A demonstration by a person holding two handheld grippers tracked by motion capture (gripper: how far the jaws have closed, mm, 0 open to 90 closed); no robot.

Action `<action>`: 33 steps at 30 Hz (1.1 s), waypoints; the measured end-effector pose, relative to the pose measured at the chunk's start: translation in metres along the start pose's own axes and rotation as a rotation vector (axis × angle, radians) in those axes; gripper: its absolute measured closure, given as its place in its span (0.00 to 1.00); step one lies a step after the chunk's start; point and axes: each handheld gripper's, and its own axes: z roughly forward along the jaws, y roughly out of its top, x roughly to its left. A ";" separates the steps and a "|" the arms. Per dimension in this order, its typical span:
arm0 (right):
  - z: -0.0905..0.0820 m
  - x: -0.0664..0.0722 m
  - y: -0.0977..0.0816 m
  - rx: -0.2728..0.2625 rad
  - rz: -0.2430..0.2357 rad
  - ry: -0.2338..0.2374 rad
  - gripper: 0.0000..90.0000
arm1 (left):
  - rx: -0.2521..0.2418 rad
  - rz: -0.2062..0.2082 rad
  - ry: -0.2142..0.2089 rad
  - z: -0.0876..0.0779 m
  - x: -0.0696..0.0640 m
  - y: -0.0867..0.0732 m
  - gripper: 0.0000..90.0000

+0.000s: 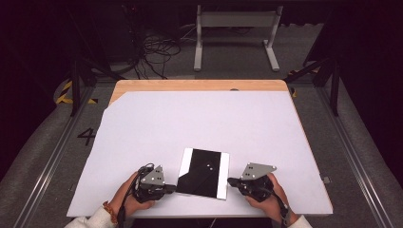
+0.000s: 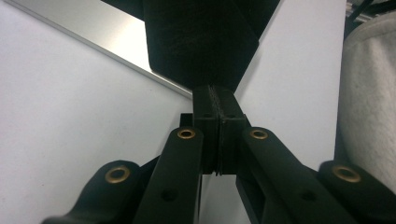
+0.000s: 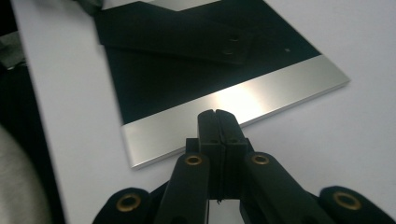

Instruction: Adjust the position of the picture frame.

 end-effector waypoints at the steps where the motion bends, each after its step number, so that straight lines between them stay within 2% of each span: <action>1: -0.003 0.004 -0.001 -0.001 0.000 0.014 1.00 | -0.002 -0.003 -0.002 0.000 0.000 0.000 1.00; 2: -0.006 0.008 -0.004 -0.005 0.006 0.036 1.00 | -0.001 -0.002 0.000 0.000 0.000 0.000 1.00; 5: -0.008 0.014 -0.007 0.000 -0.010 0.045 1.00 | -0.001 0.007 0.002 0.001 -0.001 0.001 1.00; 7: -0.009 0.018 -0.009 0.008 -0.007 0.071 1.00 | -0.002 0.006 0.002 0.003 -0.003 0.003 1.00; 11: -0.009 0.026 -0.012 0.024 -0.040 0.083 1.00 | 0.005 0.016 0.013 0.006 -0.006 0.007 1.00; 12: -0.009 0.027 -0.013 0.029 -0.053 0.076 1.00 | 0.005 0.016 0.012 0.007 -0.006 0.007 1.00; 16: -0.007 0.025 -0.015 0.036 -0.052 0.058 1.00 | 0.003 0.003 0.011 0.008 -0.007 0.009 1.00; 21: -0.007 0.024 -0.015 0.048 -0.066 0.025 1.00 | -0.010 0.007 -0.002 0.014 -0.007 0.013 1.00; 24: -0.006 0.024 -0.016 0.051 -0.063 0.022 1.00 | -0.008 0.007 -0.004 0.016 -0.008 0.015 1.00; 26: -0.007 0.024 -0.016 0.055 -0.070 -0.001 1.00 | -0.009 0.014 -0.013 0.018 -0.008 0.018 1.00; 31: -0.010 0.013 -0.020 0.043 -0.022 -0.034 1.00 | -0.012 0.033 -0.012 0.023 -0.011 0.022 1.00; 33: -0.011 0.011 -0.021 0.040 -0.013 -0.051 1.00 | -0.021 0.039 -0.028 0.023 -0.008 0.023 1.00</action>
